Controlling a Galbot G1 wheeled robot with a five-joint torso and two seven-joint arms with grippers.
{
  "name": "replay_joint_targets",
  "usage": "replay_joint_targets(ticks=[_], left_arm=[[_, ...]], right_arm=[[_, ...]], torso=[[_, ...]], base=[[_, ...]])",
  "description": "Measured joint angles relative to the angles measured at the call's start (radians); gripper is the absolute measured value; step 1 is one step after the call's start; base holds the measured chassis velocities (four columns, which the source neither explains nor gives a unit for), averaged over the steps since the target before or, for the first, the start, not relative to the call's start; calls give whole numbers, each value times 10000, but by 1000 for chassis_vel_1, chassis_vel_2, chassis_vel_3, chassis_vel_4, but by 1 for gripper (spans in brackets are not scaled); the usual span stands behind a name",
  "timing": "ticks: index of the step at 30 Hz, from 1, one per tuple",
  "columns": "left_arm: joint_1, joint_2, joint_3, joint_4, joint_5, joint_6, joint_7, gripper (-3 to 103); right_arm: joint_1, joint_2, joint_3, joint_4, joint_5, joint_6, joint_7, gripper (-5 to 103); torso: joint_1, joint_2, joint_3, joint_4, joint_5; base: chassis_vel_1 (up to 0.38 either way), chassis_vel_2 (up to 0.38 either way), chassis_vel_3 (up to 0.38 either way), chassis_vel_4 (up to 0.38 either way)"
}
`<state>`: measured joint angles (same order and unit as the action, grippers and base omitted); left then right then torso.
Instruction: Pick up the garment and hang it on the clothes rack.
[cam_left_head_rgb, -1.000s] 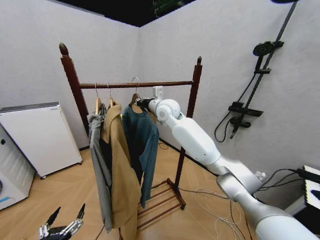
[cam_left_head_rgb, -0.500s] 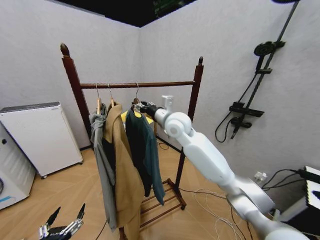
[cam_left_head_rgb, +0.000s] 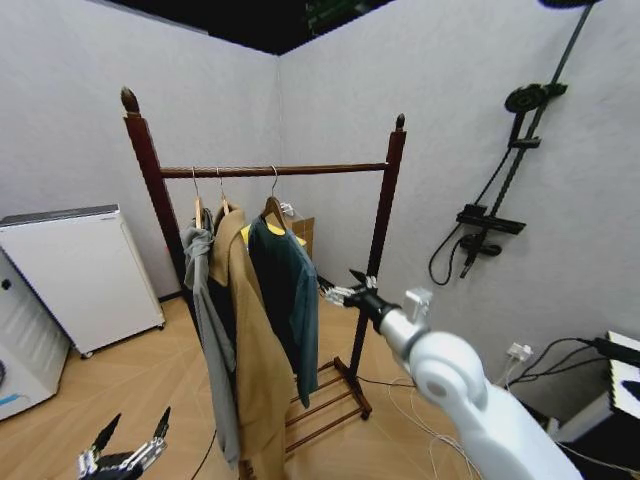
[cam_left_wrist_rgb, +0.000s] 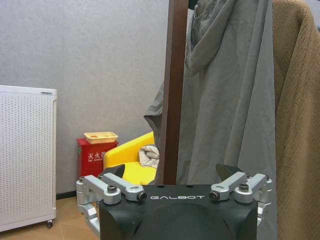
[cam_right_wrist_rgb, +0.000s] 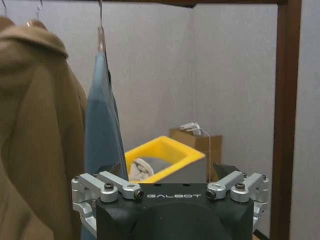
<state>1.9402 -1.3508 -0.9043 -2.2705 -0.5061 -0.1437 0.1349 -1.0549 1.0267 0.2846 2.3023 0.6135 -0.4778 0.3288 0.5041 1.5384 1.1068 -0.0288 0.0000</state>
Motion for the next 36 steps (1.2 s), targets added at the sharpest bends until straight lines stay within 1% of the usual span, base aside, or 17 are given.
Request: replay_joint_targets(ticks=[1, 2, 3, 4, 5, 7, 19, 36], left_arm=[[0, 0, 0, 0, 0, 0, 0, 100], [0, 0, 0, 0, 0, 0, 5, 100], [0, 0, 0, 0, 0, 0, -2, 100], [0, 0, 1, 0, 0, 0, 0, 100], [0, 0, 1, 0, 0, 0, 0, 100], [0, 0, 0, 0, 0, 0, -1, 100], [0, 0, 0, 0, 0, 0, -2, 100], [0, 0, 0, 0, 0, 0, -2, 100]], right_arm=[[0, 0, 0, 0, 0, 0, 0, 100], [-569, 457, 24, -67, -637, 164, -122, 100], [-925, 885, 24, -123, -1039, 285, -183, 100], [-1065, 1116, 7, -158, -1251, 351, -200, 100], [-1065, 1116, 7, -158, -1251, 351, -200, 100], [-1200, 1477, -52, -288, -1808, 621, -218, 100], [-1234, 1645, -144, -269, -2094, 709, -247, 100], [-1461, 1476, -111, 95, -2165, 634, -284, 100]], torso=[[0, 0, 0, 0, 0], [0, 0, 0, 2, 0], [0, 0, 1, 3, 0], [0, 0, 0, 3, -1], [0, 0, 0, 3, -1], [0, -1, 1, 5, -3], [2, -2, 2, 5, -1], [3, -3, 2, 3, 0]], base=[[0, 0, 0, 0], [0, 0, 0, 0], [0, 0, 0, 0], [0, 0, 0, 0], [0, 0, 0, 0], [0, 0, 0, 0], [0, 0, 0, 0], [-53, -59, -59, -58]])
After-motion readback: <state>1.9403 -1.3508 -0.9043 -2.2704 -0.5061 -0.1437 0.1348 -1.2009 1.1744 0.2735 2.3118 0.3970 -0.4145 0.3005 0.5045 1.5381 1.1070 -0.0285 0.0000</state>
